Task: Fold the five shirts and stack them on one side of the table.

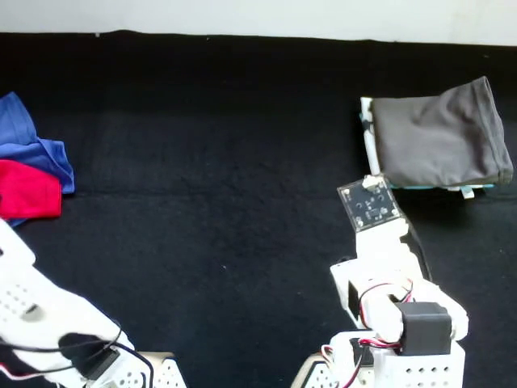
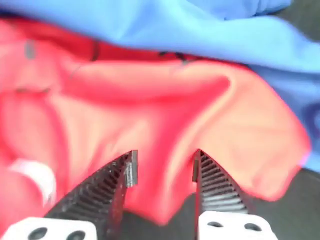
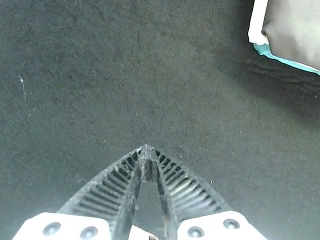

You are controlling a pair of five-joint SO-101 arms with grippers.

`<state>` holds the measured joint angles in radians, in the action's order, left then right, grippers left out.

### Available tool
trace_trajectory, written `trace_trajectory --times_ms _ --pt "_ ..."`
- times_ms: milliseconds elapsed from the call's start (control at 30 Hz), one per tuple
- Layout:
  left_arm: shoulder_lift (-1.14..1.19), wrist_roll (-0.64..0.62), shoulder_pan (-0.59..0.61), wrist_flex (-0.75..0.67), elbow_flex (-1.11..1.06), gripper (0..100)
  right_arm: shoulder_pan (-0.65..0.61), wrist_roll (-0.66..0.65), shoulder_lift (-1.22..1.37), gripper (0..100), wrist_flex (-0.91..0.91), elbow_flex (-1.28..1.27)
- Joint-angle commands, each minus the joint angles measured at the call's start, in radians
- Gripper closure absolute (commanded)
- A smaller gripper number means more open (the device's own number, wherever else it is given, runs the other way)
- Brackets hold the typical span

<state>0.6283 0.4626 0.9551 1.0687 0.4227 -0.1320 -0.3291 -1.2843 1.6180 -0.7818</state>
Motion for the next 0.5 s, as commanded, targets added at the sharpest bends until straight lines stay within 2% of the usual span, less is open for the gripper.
trace_trajectory --times_ms 0,100,233,267,467 --pt "0.143 0.043 -0.030 -0.014 0.163 81 -0.004 0.009 -0.007 99.2 -0.015 -0.001" --pt "0.219 0.044 -0.044 0.029 0.294 83 -0.004 0.009 -0.008 99.2 -0.015 -0.002" --pt "0.239 0.043 -0.070 0.190 0.443 100 -0.004 0.011 -0.008 99.2 -0.021 -0.004" --pt "0.239 0.043 -0.077 0.249 0.483 98 -0.004 0.011 -0.008 99.2 -0.021 -0.004" --pt "0.239 -0.005 -0.116 0.623 0.846 99 -0.005 0.011 -0.008 99.2 -0.021 -0.005"
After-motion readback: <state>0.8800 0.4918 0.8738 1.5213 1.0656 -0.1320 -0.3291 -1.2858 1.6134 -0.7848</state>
